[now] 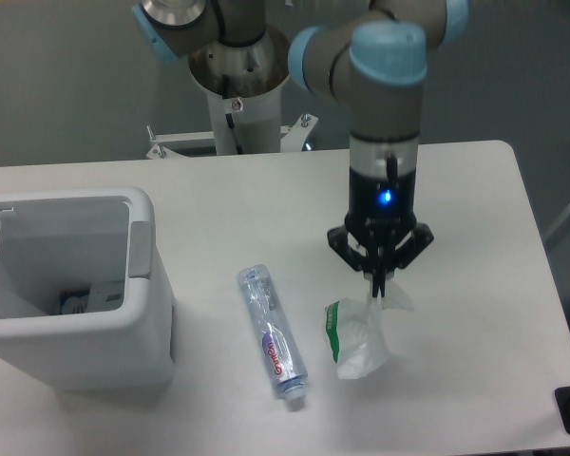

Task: Place the trash in the trash can
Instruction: 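Close the gripper on the clear plastic bag and lift it, then carry the bag over the white trash bin opening, then lower the bag into the bin and open the gripper, then move the open gripper to the cap end of the water bottle, then close the gripper on the bottle and lift it upright, then carry the bottle over the white trash bin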

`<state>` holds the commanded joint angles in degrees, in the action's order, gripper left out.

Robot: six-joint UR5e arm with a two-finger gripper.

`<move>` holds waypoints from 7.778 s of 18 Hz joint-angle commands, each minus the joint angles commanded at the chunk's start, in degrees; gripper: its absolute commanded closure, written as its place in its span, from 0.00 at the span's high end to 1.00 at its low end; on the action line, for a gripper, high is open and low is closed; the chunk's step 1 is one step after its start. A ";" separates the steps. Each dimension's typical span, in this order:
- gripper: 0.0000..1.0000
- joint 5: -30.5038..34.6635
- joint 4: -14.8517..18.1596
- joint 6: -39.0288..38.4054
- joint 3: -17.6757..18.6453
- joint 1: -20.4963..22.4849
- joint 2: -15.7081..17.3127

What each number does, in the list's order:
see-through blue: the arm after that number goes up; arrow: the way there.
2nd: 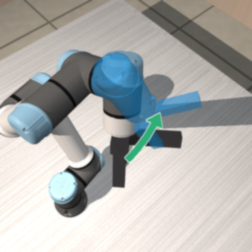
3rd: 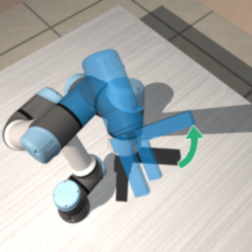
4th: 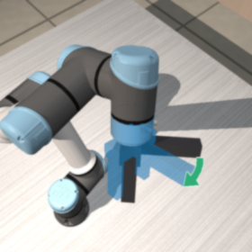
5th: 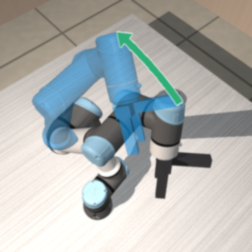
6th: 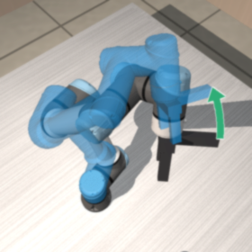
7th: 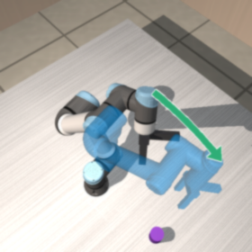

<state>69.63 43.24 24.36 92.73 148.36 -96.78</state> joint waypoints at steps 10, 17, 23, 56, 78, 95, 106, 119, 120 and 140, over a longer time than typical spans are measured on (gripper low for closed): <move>0.00 -11.44 0.00 -7.30 -1.15 -1.31 11.86; 0.00 -13.11 -0.17 -8.45 1.92 -9.57 16.36; 0.00 -13.90 -0.35 -1.43 4.21 -18.80 13.11; 1.00 -14.17 0.70 -10.28 5.97 -6.35 8.10; 1.00 -0.20 1.41 -13.72 -3.07 -2.72 -23.53; 1.00 3.15 1.23 -17.77 -9.76 -7.82 -33.48; 0.87 5.87 0.88 -17.94 -9.85 -10.46 -34.62; 0.24 7.19 0.97 -18.82 -9.23 -10.55 -33.92; 0.24 7.19 0.97 -18.82 -9.23 -10.55 -33.48; 0.22 7.02 -3.69 -22.50 -21.17 -5.44 -11.77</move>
<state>76.64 39.55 1.86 71.56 142.91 -108.55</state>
